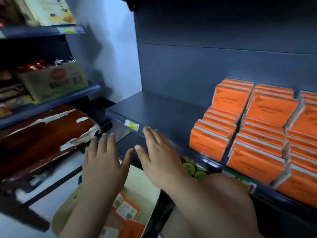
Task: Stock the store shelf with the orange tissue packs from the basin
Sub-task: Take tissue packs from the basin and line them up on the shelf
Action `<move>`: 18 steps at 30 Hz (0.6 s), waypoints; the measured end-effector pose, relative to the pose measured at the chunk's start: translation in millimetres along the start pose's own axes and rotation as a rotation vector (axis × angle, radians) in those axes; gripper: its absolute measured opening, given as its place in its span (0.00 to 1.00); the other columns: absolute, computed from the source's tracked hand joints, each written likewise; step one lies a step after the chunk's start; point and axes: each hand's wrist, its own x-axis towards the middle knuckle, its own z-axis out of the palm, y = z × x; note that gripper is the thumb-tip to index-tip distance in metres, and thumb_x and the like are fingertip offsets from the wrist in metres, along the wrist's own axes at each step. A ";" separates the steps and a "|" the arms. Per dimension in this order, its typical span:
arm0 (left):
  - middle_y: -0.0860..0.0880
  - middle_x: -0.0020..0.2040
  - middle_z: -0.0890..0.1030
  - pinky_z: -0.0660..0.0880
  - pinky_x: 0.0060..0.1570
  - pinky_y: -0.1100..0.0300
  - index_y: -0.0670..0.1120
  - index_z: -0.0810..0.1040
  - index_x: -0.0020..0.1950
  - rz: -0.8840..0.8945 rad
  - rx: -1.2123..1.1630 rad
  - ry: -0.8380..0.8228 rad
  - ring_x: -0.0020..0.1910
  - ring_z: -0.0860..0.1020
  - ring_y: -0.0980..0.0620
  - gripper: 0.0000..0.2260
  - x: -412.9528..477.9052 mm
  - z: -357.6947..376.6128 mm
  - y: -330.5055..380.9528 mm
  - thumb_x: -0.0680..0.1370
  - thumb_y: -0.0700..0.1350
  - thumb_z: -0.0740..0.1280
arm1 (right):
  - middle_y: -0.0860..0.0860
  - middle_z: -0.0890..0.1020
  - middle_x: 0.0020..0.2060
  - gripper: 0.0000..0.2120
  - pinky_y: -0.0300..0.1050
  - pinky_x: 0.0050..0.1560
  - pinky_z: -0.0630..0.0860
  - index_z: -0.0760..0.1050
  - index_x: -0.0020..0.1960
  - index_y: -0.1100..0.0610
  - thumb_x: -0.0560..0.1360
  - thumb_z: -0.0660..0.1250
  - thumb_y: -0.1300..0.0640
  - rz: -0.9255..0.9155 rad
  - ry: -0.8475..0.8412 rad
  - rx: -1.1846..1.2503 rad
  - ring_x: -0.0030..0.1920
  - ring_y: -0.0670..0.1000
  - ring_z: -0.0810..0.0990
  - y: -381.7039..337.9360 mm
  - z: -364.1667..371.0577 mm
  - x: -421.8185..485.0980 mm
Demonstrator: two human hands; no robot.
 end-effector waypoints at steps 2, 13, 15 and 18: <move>0.43 0.81 0.65 0.58 0.78 0.42 0.45 0.63 0.82 -0.064 0.030 -0.063 0.82 0.57 0.40 0.38 -10.7 5.5 -25.6 0.81 0.70 0.49 | 0.52 0.59 0.82 0.32 0.50 0.80 0.54 0.54 0.83 0.56 0.85 0.52 0.40 -0.017 -0.076 -0.025 0.81 0.52 0.55 -15.5 21.3 1.6; 0.45 0.81 0.64 0.60 0.76 0.40 0.47 0.62 0.81 -0.325 -0.089 -0.383 0.81 0.59 0.40 0.32 -65.7 80.4 -104.6 0.83 0.65 0.55 | 0.57 0.71 0.74 0.30 0.57 0.71 0.68 0.66 0.77 0.56 0.83 0.54 0.38 0.259 -0.554 -0.069 0.73 0.60 0.69 -7.1 140.6 -15.2; 0.44 0.77 0.69 0.62 0.75 0.40 0.47 0.65 0.78 -0.377 -0.143 -0.461 0.78 0.65 0.40 0.31 -71.5 104.1 -119.3 0.82 0.65 0.56 | 0.57 0.74 0.70 0.28 0.57 0.68 0.71 0.68 0.75 0.56 0.83 0.55 0.39 0.274 -0.656 -0.147 0.69 0.60 0.73 -0.6 158.9 -20.2; 0.44 0.64 0.79 0.74 0.66 0.41 0.48 0.72 0.69 -0.507 -0.251 -0.565 0.65 0.77 0.41 0.31 -75.8 141.0 -137.8 0.78 0.70 0.57 | 0.56 0.80 0.61 0.23 0.54 0.61 0.76 0.74 0.69 0.56 0.83 0.58 0.42 0.300 -0.778 -0.182 0.60 0.58 0.79 6.1 185.6 -22.1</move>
